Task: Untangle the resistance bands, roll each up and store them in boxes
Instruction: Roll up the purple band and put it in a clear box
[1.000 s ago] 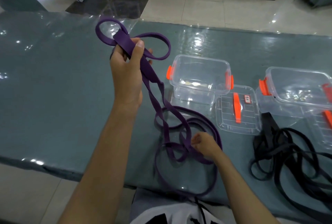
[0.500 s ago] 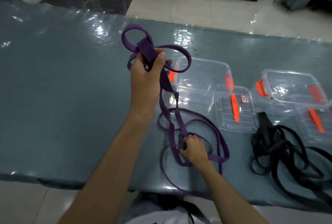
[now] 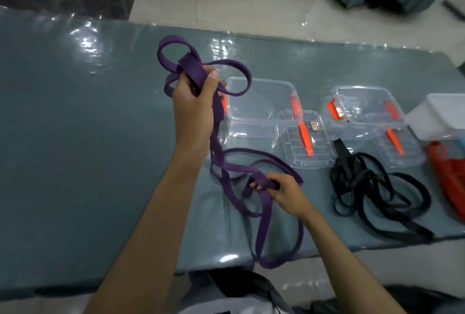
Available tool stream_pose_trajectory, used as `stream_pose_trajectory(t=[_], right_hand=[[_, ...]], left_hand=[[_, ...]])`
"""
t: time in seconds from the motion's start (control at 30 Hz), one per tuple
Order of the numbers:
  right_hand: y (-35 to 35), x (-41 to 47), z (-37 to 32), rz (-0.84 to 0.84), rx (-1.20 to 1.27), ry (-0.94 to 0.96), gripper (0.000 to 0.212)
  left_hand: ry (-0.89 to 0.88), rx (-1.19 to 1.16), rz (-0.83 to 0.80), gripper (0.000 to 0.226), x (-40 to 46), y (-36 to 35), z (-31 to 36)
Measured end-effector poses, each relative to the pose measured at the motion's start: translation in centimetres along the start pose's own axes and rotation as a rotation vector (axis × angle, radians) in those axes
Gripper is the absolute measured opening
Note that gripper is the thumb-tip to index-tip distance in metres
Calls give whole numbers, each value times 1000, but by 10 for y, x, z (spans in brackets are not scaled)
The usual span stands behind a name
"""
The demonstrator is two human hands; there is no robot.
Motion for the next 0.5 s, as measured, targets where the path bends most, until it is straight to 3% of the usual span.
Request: stream_pose_trajectory(t=[0.17, 0.37, 0.5], right_hand=[[22, -19, -10, -74, 210, -15, 45], [39, -29, 1, -120, 383, -23, 22], [59, -22, 26, 150, 400, -123, 10]], left_hand=[[-33, -11, 16, 5, 6, 5, 7], [-38, -14, 51, 5, 7, 9, 9], [-49, -15, 72, 7, 2, 2, 13]])
Point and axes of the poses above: each hand's wrist, its own x-axis towards the middle knuckle, its own y-axis out of the back of the hand, z = x × y, the point moved 6 cm from there along x, towards the middle knuckle, and after that the axes turned 14 degrees about -x, right-handed, at the moved point
